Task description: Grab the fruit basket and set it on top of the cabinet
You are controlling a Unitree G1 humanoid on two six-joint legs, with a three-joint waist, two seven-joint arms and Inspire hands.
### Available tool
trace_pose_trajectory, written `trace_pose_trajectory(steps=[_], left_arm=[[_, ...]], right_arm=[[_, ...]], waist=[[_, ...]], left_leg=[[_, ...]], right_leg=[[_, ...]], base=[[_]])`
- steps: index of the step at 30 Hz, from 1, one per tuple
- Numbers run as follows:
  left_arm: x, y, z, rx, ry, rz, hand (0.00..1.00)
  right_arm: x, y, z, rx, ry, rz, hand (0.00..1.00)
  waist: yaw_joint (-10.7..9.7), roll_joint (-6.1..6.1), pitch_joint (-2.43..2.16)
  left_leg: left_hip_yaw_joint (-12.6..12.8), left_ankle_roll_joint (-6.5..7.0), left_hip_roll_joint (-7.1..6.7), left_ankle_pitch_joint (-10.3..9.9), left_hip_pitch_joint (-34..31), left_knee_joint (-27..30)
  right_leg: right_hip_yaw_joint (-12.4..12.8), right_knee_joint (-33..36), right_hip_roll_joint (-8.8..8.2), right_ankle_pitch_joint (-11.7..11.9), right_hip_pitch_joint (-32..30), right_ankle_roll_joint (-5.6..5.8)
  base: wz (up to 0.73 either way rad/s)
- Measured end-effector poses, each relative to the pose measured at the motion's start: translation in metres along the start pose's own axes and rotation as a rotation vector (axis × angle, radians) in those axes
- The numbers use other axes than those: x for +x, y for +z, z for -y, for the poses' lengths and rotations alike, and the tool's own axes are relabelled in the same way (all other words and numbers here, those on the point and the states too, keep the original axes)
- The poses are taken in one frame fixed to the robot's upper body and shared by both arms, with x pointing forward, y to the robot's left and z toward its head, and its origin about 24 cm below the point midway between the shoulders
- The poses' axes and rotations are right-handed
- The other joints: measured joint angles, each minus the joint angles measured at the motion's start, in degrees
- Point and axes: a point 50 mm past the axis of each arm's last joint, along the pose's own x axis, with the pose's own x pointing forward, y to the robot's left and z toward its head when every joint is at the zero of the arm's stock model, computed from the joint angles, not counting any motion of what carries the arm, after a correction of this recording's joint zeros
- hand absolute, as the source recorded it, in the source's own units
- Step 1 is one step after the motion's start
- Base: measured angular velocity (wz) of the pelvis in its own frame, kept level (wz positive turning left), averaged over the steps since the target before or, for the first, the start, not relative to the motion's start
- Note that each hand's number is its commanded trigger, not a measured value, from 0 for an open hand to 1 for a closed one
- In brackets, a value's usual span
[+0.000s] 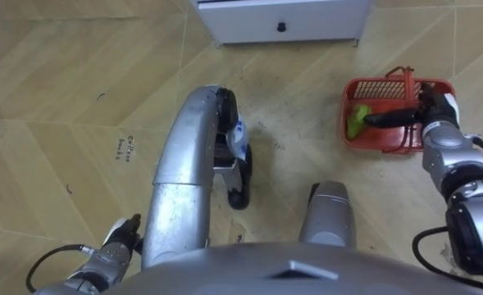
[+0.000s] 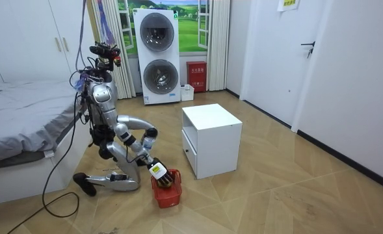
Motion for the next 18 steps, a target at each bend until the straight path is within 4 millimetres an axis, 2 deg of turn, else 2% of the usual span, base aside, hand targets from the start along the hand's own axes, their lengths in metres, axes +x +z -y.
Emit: trace_pose_trajectory(steps=[1,9,14,18], left_arm=[[0.0,0.0,0.0,0.0,-0.004,0.0,0.0],[0.002,0.009,-0.005,0.0,-0.001,0.012,0.0],[0.002,0.014,-0.006,-0.037,-0.001,0.02,0.0],[0.003,0.015,-0.006,-0.037,-0.002,0.024,0.0]], right_arm=[[0.0,-0.003,0.001,0.005,-0.001,-0.012,1.0],[0.0,-0.006,0.003,0.01,-0.008,-0.027,1.0],[0.0,-0.006,0.002,0.012,-0.006,-0.029,1.0],[0.0,-0.008,0.002,0.012,-0.004,-0.034,1.0]], waist=[[-0.1,0.01,0.0],[-0.1,-0.26,0.16],[-0.1,-0.39,0.24],[-0.2,-0.37,0.22]], left_leg=[[0.1,0.02,0.0,0.0,0.1,-0.1],[0.2,-0.02,-0.16,0.1,0.1,-0.1],[-0.1,-0.01,-0.18,0.1,-0.2,0.2],[-0.2,0.02,-0.84,0.1,-0.4,0.4]], right_leg=[[0.1,0.0,-0.12,0.0,0.0,0.01],[0.2,0.1,-0.16,0.0,0.0,0.07],[0.0,0.1,0.47,0.0,0.0,0.08],[0.0,0.1,0.34,0.0,0.0,0.09]], base=[[0.0],[0.0],[0.0],[0.0]])
